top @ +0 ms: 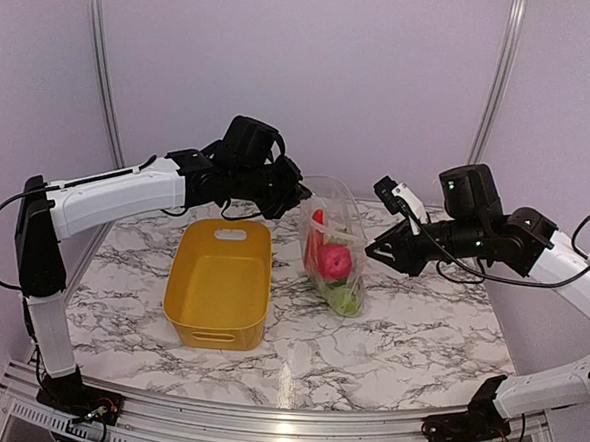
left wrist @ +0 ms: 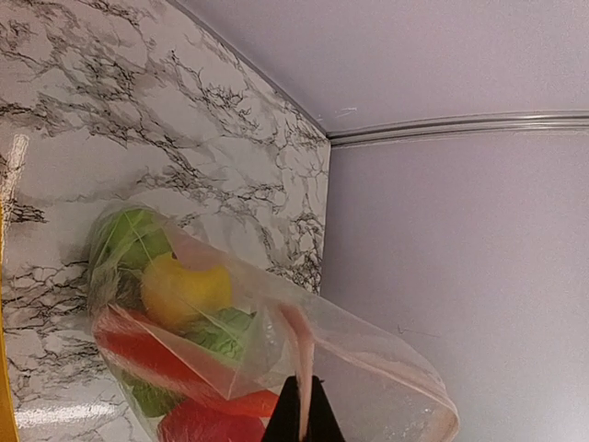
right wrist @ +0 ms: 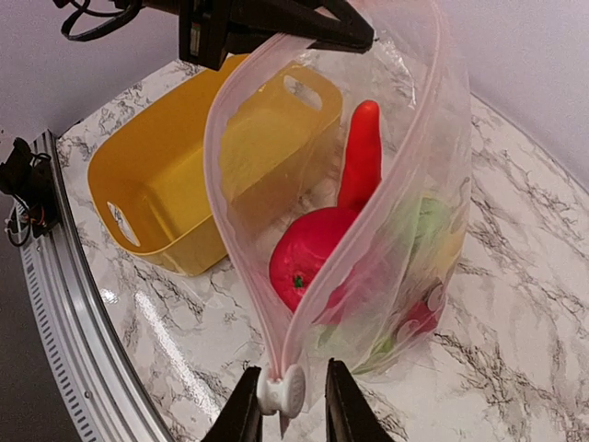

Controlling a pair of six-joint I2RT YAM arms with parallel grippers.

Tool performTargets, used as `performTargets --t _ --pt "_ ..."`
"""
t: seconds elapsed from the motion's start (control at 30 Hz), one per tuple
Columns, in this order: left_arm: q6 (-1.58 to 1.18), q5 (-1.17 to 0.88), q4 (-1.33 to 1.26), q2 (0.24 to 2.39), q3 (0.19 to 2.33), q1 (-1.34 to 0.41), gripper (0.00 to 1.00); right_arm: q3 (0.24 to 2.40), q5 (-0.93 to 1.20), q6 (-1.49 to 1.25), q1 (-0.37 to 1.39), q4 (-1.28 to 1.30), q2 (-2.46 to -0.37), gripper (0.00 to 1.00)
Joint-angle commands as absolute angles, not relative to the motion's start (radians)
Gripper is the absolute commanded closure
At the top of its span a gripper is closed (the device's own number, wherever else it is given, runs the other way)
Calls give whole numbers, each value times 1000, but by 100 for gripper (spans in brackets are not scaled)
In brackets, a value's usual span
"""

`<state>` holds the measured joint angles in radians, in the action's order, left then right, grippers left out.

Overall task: Place the food in the zip-top bag and seal the zipper
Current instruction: Pass from the left arm to the right

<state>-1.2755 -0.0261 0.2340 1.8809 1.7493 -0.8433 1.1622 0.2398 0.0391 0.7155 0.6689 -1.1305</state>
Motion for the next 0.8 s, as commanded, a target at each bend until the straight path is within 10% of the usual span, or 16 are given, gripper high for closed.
performTargets --t 0.0,0.77 --pt "-1290 -28 191 1850 1746 -833 100 1144 226 57 726 633 -1134 71" --pt "-1309 -46 187 1852 1740 -827 100 1066 188 64 726 504 -1084 84"
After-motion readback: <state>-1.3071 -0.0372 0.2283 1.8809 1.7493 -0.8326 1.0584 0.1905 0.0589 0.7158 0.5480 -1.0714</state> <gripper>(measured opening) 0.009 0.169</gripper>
